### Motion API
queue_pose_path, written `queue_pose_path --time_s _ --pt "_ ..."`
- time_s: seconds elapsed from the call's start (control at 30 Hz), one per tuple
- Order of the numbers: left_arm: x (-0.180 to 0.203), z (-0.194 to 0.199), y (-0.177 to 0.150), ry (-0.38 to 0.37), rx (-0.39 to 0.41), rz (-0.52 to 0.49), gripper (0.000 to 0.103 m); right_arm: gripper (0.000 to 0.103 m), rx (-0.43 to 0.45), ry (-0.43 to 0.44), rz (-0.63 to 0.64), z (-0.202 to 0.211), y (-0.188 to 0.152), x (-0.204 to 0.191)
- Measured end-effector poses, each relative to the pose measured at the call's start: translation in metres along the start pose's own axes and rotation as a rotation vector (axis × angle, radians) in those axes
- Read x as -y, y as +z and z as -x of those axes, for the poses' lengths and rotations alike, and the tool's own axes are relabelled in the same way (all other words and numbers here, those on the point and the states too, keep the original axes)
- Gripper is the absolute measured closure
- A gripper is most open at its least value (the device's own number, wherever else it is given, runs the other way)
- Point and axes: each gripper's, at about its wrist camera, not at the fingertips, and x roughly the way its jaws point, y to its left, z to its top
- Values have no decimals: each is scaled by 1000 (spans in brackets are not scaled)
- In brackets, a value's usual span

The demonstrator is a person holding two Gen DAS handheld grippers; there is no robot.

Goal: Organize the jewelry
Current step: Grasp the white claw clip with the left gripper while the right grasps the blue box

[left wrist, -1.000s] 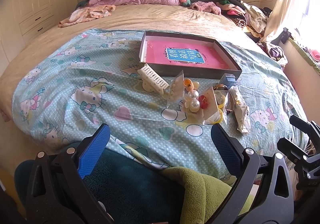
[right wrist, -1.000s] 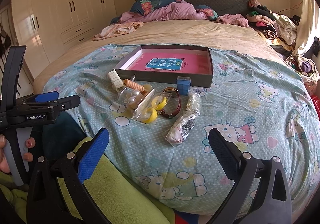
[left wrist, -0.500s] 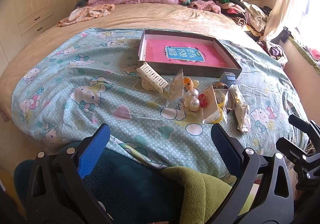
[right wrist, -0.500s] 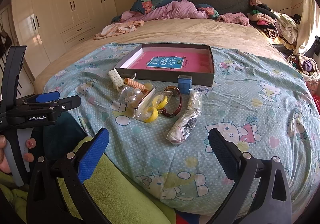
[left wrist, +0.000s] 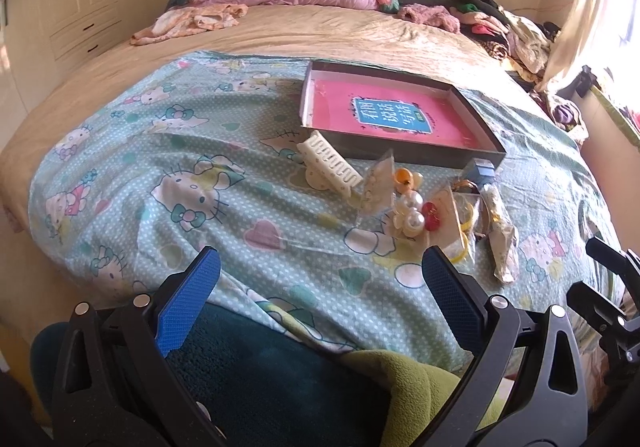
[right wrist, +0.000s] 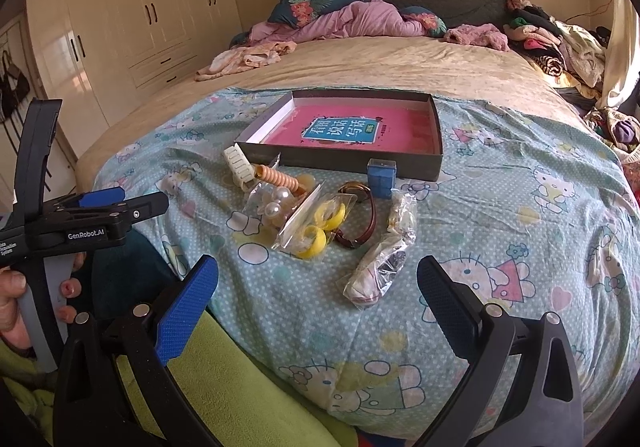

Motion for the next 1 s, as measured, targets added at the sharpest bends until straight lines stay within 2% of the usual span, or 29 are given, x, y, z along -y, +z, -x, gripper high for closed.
queue_pose_path --time_s 0.2,0.43,0.73,0.87,0.93,1.0 --pt "-24 -12 13 9 -17 73 9 4 9 5 13 -10 15 2" --pt "-43 -32 26 -27 -48 150 9 4 19 -4 5 -25 34 12" --pt "-36 -73 47 -102 -94 197 9 4 6 -46 -36 -55 51 39" --pt "-36 -96 54 -108 -116 220 9 5 -1 -58 -61 -73 57 56" --pt "-38 -105 55 -119 -129 238 10 7 -8 -69 -65 -82 59 61" --pt "-39 -110 57 -124 -134 251 18 14 -19 -68 -68 -92 61 65"
